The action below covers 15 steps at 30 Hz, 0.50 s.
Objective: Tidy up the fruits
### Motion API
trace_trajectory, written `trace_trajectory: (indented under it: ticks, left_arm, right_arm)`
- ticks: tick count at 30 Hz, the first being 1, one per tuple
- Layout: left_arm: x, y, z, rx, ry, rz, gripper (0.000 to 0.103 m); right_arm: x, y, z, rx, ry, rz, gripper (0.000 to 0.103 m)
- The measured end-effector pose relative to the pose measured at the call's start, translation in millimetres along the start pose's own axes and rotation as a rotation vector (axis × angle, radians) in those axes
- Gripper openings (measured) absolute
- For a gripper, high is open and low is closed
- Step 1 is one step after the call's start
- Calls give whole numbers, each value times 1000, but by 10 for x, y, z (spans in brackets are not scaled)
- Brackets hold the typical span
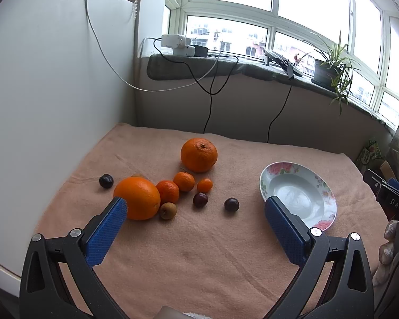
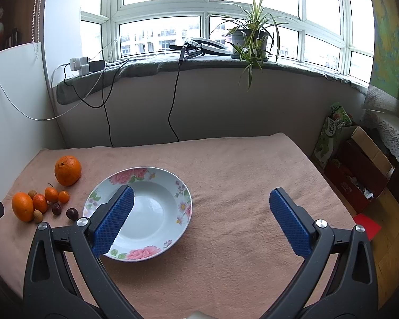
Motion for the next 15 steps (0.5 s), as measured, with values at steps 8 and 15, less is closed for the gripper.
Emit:
trace_trajectory:
  ticks: [8, 15]
  left_arm:
    - [8, -2, -2, -2, 1, -1, 102]
    - [10, -4, 1, -1, 2, -1, 102]
  right_arm:
    - [5, 3, 6, -1, 2, 0, 103]
    - [24, 14, 16, 2, 6, 0, 103]
Point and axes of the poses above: each gripper's, at about its wrist camera, not at the fingertips, and z roughly the way its jaws point, y to its left, x to its underside, the point moved 7 cm from there along z, roughly the way its jaws point, and after that the axes turned 5 degrees about y, right-handed, at the moved point
